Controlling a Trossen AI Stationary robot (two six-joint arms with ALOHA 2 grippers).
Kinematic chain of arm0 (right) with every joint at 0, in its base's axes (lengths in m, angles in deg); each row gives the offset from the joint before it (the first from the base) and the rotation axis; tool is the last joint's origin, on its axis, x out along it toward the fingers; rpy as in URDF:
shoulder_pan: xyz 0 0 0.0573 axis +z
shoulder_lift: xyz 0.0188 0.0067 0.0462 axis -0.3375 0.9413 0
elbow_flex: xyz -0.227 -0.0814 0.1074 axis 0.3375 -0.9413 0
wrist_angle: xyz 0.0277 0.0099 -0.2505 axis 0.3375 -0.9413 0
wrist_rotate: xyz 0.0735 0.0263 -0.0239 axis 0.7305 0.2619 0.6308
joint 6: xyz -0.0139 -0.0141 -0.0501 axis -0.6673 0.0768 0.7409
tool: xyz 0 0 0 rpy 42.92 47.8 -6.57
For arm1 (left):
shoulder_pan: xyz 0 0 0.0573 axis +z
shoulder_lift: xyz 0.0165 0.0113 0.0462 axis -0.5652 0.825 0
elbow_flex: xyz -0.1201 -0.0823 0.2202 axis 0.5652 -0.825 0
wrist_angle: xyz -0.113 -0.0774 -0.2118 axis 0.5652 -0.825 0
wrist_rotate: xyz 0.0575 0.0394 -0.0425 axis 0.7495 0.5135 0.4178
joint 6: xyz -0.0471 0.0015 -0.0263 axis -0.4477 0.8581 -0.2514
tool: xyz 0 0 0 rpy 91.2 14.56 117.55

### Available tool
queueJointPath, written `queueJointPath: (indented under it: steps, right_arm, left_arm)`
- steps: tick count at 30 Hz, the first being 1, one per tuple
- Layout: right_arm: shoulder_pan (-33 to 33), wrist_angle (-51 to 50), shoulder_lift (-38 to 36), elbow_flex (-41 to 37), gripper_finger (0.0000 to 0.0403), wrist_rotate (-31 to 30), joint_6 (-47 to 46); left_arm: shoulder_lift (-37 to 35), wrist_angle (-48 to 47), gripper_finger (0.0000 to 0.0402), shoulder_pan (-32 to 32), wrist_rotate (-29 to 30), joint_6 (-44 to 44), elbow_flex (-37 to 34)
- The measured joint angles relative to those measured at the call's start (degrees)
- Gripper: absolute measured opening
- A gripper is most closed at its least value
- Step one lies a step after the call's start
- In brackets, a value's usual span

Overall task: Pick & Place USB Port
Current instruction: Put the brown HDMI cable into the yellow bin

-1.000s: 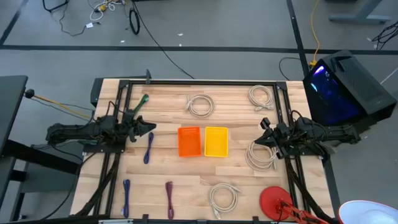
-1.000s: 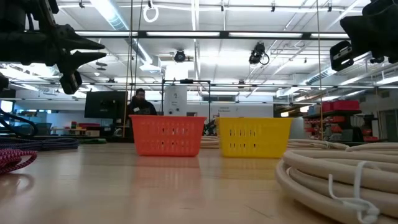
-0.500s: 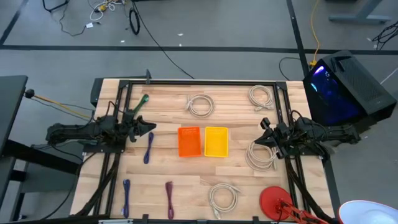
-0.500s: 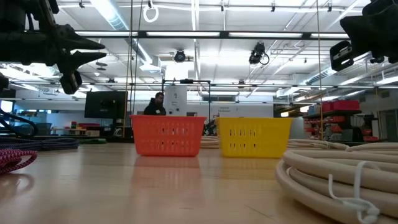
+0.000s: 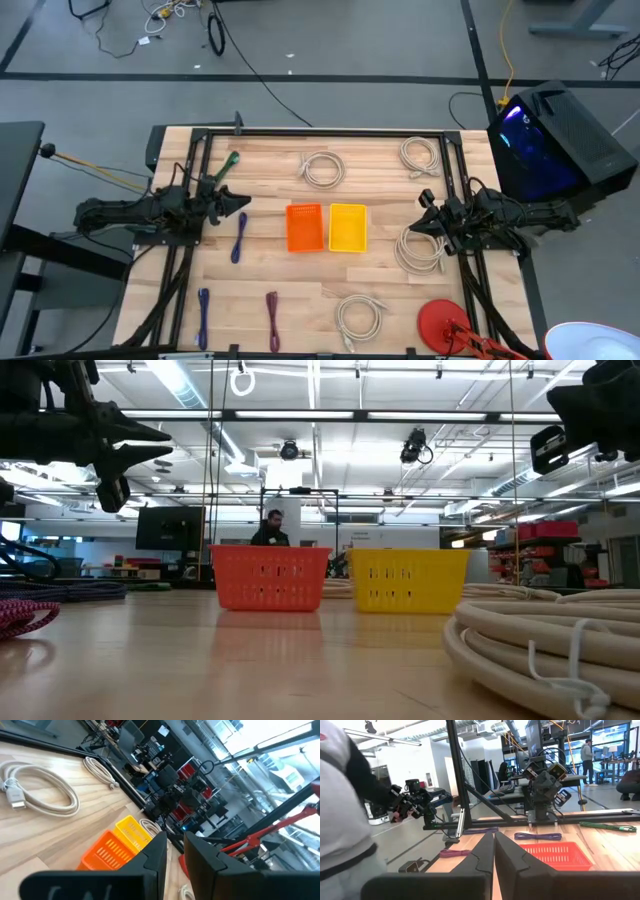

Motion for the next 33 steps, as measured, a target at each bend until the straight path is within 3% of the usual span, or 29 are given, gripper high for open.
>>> queueJointPath:
  steps: [4,9,14,19,26,33]
  right_arm:
    - [0.0,0.7,0.0,0.0,0.0017,-1.4,0.0]
    - [0.0,4.7,0.0,0.0,0.0017,-10.0,-0.8]
    - [0.0,13.5,0.0,0.0,0.0017,-21.7,-8.8]
    - [0.0,18.8,0.0,0.0,0.0017,-33.1,-7.7]
    - [0.0,18.5,0.0,0.0,0.0017,-40.3,-5.9]
    - [0.0,19.7,0.0,0.0,0.0017,-49.7,-4.5]
  left_arm:
    - [0.0,0.0,0.0069,0.0,0.0,-0.9,0.0]
    - [0.0,0.0,0.0069,0.0,1.8,-1.4,0.0]
    - [0.0,1.1,0.0069,0.0,14.0,-5.9,0.0]
    - [0.0,1.5,0.0069,0.0,23.7,-5.7,0.0]
    - [0.0,1.5,0.0069,0.0,24.8,-1.0,0.0]
    - [0.0,1.5,0.0069,0.0,28.0,-4.0,0.0]
